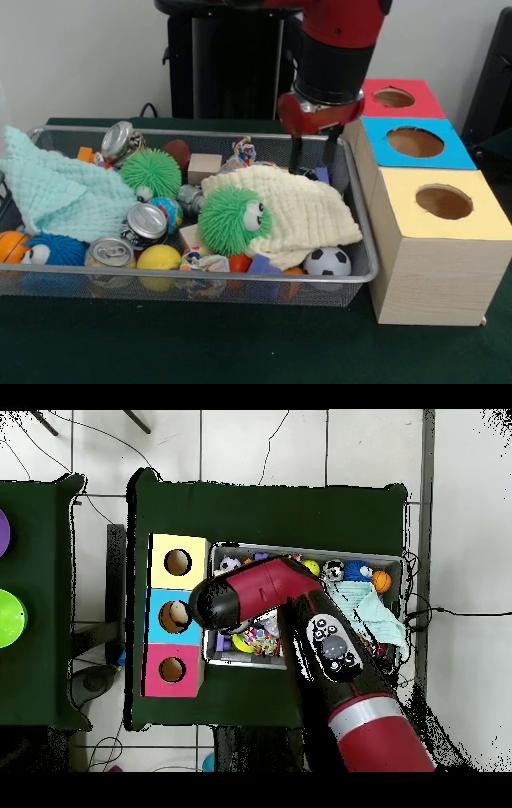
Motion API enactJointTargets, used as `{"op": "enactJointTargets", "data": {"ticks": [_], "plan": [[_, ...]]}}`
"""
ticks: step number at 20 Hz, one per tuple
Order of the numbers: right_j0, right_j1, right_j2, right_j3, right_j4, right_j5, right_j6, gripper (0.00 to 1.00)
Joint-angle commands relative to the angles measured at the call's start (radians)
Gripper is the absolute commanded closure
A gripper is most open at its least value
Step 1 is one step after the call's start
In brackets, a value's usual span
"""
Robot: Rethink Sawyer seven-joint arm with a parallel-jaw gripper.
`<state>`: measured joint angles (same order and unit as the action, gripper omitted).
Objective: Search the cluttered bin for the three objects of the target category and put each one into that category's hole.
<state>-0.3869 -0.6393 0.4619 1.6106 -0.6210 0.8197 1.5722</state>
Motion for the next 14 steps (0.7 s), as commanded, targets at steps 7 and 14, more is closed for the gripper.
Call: {"op": "enactJointTargets", "data": {"ticks": [7, 14], "plan": [[0.064, 0.099, -0.071, -0.134, -0.149, -0.042, -0.007, 0.00], [0.081, 0.112, -0.088, -0.152, -0.187, -0.024, -0.032, 0.00]]}}
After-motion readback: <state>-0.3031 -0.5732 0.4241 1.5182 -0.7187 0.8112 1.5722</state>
